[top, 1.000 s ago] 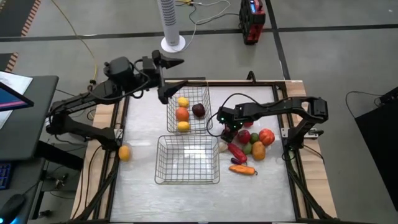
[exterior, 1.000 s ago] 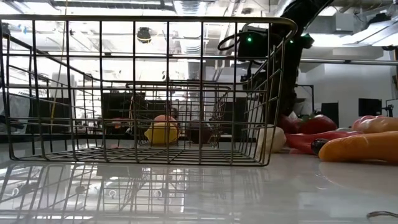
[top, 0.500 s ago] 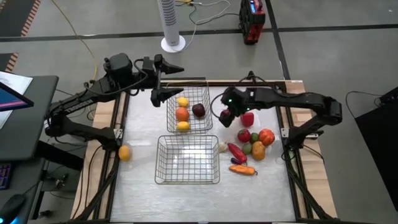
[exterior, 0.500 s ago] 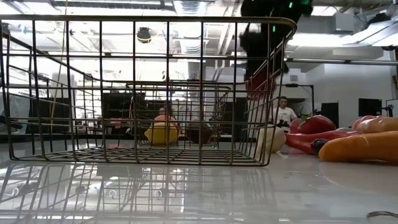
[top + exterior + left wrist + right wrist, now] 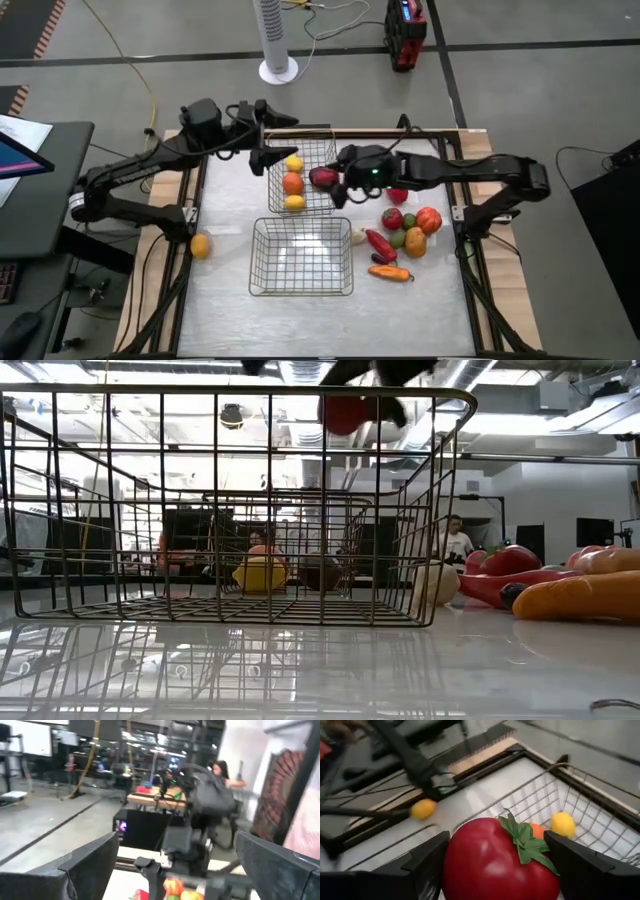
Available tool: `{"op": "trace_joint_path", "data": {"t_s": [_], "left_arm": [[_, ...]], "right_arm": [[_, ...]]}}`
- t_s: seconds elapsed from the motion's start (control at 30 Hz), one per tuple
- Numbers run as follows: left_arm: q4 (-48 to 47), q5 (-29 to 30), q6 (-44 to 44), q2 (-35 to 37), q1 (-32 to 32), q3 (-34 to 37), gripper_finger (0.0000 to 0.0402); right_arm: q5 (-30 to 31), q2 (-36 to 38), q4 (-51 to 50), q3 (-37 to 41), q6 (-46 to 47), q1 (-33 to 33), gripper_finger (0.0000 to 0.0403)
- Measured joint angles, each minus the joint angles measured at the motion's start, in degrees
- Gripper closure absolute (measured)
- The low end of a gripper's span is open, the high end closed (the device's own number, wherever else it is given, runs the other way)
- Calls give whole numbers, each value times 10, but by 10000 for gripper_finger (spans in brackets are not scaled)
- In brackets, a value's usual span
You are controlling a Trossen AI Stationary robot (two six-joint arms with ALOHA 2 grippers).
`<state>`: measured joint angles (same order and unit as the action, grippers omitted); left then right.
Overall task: Sort produce into baskets
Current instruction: Put the left red tomato into the top wire basket, then put the red bell pepper into the bottom wire basket
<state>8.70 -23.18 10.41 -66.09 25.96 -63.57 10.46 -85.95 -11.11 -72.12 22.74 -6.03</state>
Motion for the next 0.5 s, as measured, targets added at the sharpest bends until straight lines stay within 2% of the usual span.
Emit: {"op": "trace_joint_path", "data": {"t_s": [0.07, 0.13, 0.3, 0.4, 0.5], "left_arm": [[3, 21, 16, 8, 0, 9, 19], [1, 31, 25, 17, 0, 12, 20], [-8, 50, 9, 43, 0, 12, 20], [-34, 77, -3, 53, 0, 12, 20], [-56, 89, -2, 54, 0, 12, 20]], "right_arm": [[24, -24, 5, 0, 12, -9, 67], [23, -46, 15, 0, 26, -22, 57], [-61, -77, 9, 1, 29, -63, 11], [-96, -75, -3, 1, 25, -83, 15], [-103, -53, -42, 1, 2, -97, 18]]}}
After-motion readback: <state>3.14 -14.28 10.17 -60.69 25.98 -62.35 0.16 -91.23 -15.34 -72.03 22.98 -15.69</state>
